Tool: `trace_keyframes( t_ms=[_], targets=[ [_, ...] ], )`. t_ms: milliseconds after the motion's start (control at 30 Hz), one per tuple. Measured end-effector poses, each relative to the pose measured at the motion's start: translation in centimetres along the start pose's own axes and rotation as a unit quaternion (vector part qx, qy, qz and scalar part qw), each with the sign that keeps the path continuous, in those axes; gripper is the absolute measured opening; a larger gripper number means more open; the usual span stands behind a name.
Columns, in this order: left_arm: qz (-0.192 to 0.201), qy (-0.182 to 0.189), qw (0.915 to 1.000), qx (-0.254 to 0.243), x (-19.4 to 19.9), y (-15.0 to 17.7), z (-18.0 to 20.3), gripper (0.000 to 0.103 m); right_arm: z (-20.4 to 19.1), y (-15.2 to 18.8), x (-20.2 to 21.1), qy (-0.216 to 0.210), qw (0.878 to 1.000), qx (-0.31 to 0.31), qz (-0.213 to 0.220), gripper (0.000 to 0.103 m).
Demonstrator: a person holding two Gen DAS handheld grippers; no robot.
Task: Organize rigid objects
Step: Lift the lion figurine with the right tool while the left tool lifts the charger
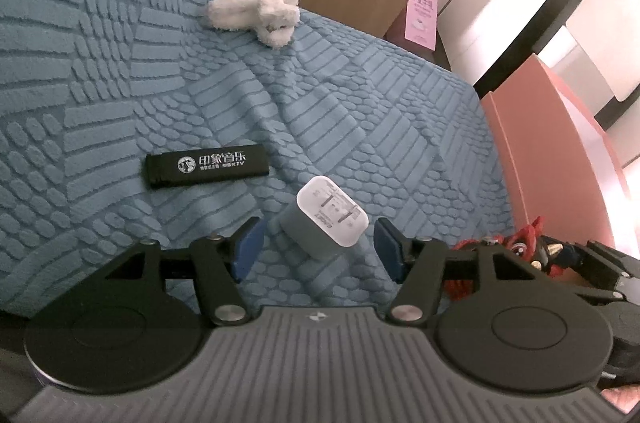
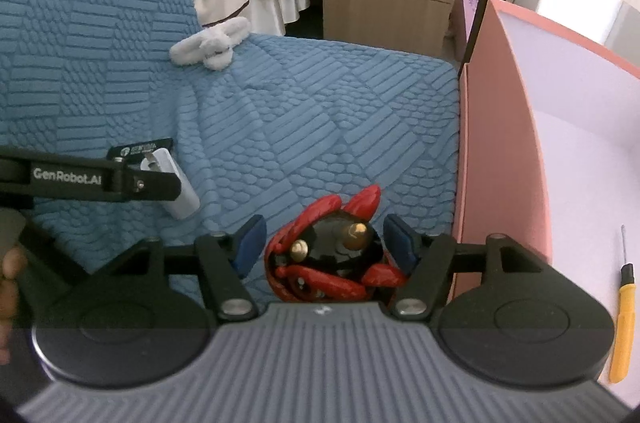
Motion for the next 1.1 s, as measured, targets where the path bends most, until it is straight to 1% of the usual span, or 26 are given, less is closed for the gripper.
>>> trace_keyframes(
  t_ms=[33,67,267,433,600,733,833,867,933,1100],
  targets=[
    [0.0,0.001,1.0,0.0,-0.1,0.0,0.0,0.067,-0.1,0.0,0.0,0.001,1.0,0.001,0.002,0.064],
    [0.0,0.002,1.0,-0.001,-0.2,0.0,0.1,0.067,0.0,0.0,0.1,0.0,1.0,0.001,0.003,0.061],
    [0.002,0.008,0.9998,-0.017,-0.7,-0.2,0.7,0.067,0.0,-0.2,0.2,-0.005,1.0,-0.004,0.009,0.061],
    [0.003,-0.003,0.9994,-0.035,-1.3,-0.4,1.0,0.067,-0.5,-0.4,0.4,-0.003,1.0,0.009,0.024,0.061],
    [0.002,-0.01,0.9984,-0.056,-1.8,-0.2,1.4,0.067,-0.7,-0.4,0.1,-0.002,1.0,0.012,0.016,0.061],
    [0.004,-0.023,0.9971,-0.073,-2.1,-0.2,1.8,0.066,-0.7,-0.5,-0.1,-0.003,1.0,0.009,0.016,0.061],
    [-0.002,-0.034,0.9963,-0.079,-2.6,-0.2,1.8,0.065,-0.8,-0.4,-0.1,-0.001,1.0,0.012,0.018,0.061],
    [-0.002,-0.036,0.9963,-0.078,-2.7,-0.2,1.8,0.063,-0.9,-0.3,-0.1,0.002,1.0,0.017,0.019,0.061],
    [0.003,-0.04,0.9964,-0.075,-2.7,-0.2,1.6,0.055,-1.1,-0.1,-0.2,0.008,1.0,0.024,0.017,0.061],
    [0.002,-0.034,0.9973,-0.065,-2.5,-0.4,1.3,0.053,-1.4,0.1,-0.1,0.019,0.999,0.024,0.023,0.061]
  ],
)
Point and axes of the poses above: each gripper's, at about its wrist camera, not at the fingertips, and x roughly against the way its jaws point, z to its right, y to its underside, the point moved 4 cm from there along -x, roughly the way its jaws point, and after that the axes turned 8 degrees about y, right-handed, at the moved point
